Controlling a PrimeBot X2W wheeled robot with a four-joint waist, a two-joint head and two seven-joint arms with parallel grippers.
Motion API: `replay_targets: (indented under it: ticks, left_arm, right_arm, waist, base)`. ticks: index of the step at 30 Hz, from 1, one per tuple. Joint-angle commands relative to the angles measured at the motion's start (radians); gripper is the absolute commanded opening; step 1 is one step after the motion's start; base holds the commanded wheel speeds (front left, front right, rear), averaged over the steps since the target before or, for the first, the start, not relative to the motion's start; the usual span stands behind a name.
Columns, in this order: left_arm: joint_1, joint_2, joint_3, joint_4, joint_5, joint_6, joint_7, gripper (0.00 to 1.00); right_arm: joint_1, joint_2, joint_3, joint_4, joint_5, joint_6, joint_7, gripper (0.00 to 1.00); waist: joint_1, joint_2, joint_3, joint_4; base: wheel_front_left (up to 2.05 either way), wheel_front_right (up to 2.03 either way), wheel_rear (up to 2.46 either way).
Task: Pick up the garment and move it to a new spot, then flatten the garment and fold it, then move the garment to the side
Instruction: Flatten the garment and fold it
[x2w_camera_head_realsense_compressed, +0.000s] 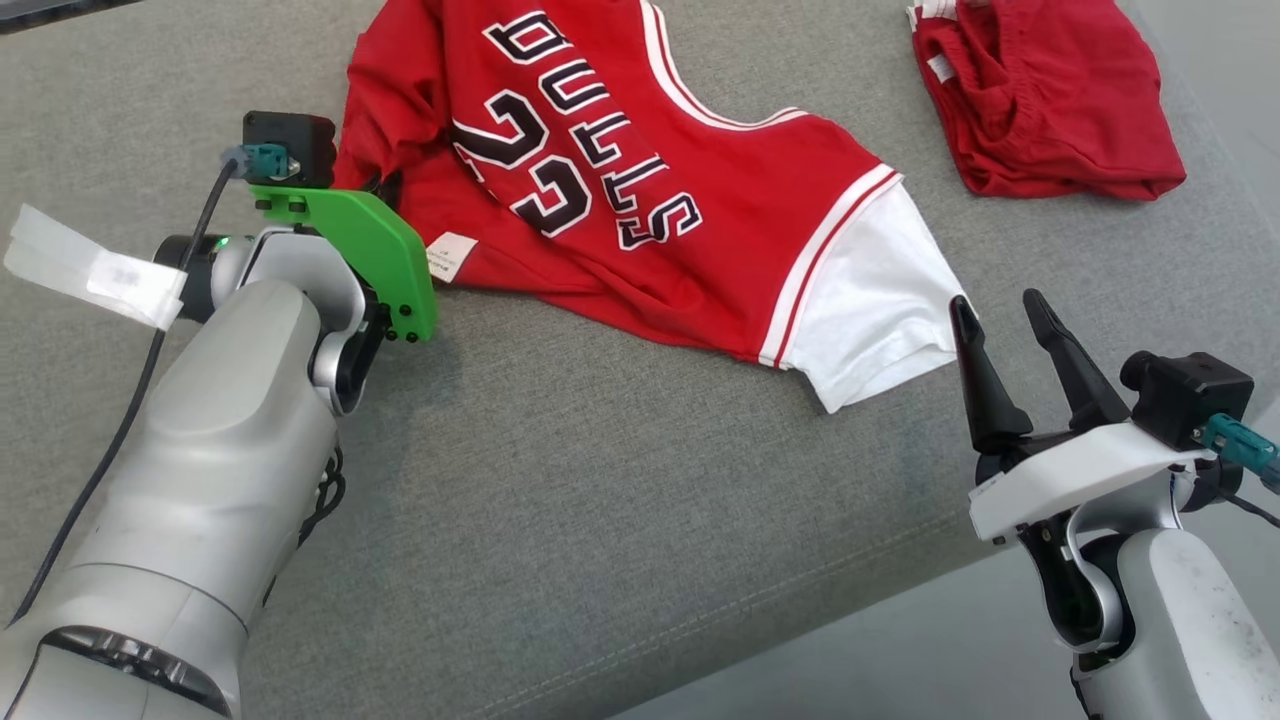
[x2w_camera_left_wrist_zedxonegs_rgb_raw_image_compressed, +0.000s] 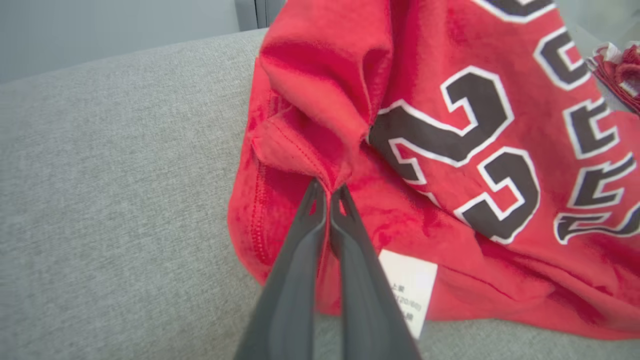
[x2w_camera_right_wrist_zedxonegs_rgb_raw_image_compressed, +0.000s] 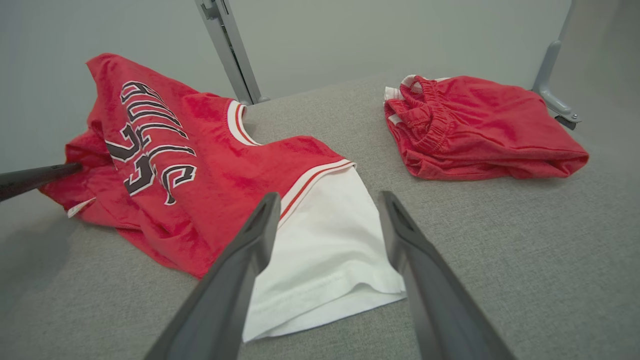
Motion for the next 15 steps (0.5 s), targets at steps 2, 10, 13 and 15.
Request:
replay_targets:
  ticks: [2, 10, 13, 15]
  left_arm:
    - [0.017, 0.014, 0.001, -0.036, -0.003, -0.002, -0.013, 0.0]
    - [0.142, 0.074, -0.003, -0.245, -0.017, 0.006, -0.021, 0.0]
    - [0.234, 0.121, 0.004, -0.386, -0.029, 0.038, -0.024, 0.0]
    - [0.299, 0.162, 0.007, -0.498, -0.029, 0.072, -0.02, 0.0]
  right_arm:
    - [0.008, -0.002, -0.004, -0.006, -0.004, 0.0, 0.0, 1.0]
    - [0.036, -0.008, -0.024, -0.017, -0.01, 0.0, 0.014, 1.0]
    - [0.056, -0.01, -0.037, -0.025, -0.013, 0.0, 0.019, 1.0]
    - [0.067, -0.011, -0.047, -0.032, -0.015, 0.0, 0.022, 1.0]
  waist:
    - [0.0, -0.0001, -0.019, 0.023]
    - [0.0, -0.0001, -0.073, 0.069]
    - [0.0, -0.0001, -0.092, 0.089]
    - [0.0, -0.0001, -0.105, 0.104]
  base:
    - [0.0, 0.0, 0.0]
    - [0.0, 0.0, 0.0]
    - [0.0, 0.0, 0.0]
    - [0.0, 0.0, 0.0]
